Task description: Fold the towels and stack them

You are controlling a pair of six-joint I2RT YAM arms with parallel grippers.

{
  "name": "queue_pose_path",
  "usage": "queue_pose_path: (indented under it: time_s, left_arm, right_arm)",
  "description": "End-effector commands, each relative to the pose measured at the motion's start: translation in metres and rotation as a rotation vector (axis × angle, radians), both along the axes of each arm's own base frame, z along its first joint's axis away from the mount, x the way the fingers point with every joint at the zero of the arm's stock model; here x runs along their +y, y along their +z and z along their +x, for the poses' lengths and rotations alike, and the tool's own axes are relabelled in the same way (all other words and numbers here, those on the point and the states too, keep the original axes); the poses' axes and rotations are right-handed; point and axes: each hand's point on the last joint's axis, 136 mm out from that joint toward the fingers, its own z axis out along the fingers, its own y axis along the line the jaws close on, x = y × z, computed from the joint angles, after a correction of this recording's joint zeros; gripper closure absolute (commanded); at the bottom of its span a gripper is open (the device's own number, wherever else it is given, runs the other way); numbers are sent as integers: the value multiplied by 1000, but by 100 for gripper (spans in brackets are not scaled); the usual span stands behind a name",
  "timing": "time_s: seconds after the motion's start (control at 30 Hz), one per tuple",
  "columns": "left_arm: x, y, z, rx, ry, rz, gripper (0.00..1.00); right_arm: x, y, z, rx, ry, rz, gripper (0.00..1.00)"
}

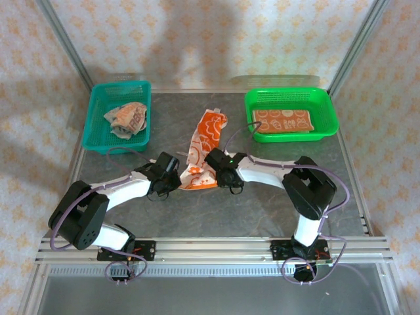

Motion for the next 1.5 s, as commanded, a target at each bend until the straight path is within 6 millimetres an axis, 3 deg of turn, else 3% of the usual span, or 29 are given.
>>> queue_pose_path:
  time_s: [0.0,0.33,0.43,0.57,0.67,0.8,0.97,1.13,1.23,1.47]
  left_arm:
    - [1,1,1,-13,6,18,100]
    - [1,2,2,-11,2,19,100]
    - [1,3,2,-15,1,17,100]
    - [0,12,2,-28,9,4,100]
    - [-2,38,9,-82,30,-24,100]
    - [1,91,17,-188,75,-58,100]
    - [5,183,33,-393,127,-121,100]
    - [14,284,53,-610,143,-109,100]
    - [14,334,69,-706,118,-56,100]
    - [24,404,121,-807,123,26,100]
  right_arm:
    - [-4,14,7,-32,-4,-12,62]
    - [-5,-28,3,41,8,-49,65]
    - [-3,-28,3,41,9,-31,81]
    - [-5,-11,4,16,2,-20,97]
    - [-10,16,7,-33,-12,-19,100]
    - [-18,67,16,-134,-26,-7,100]
    - [-20,140,31,-281,-29,25,100]
    - [-24,225,58,-494,-49,34,100]
    - [-24,276,77,-614,-70,64,100]
    - [-34,356,135,-778,-128,142,100]
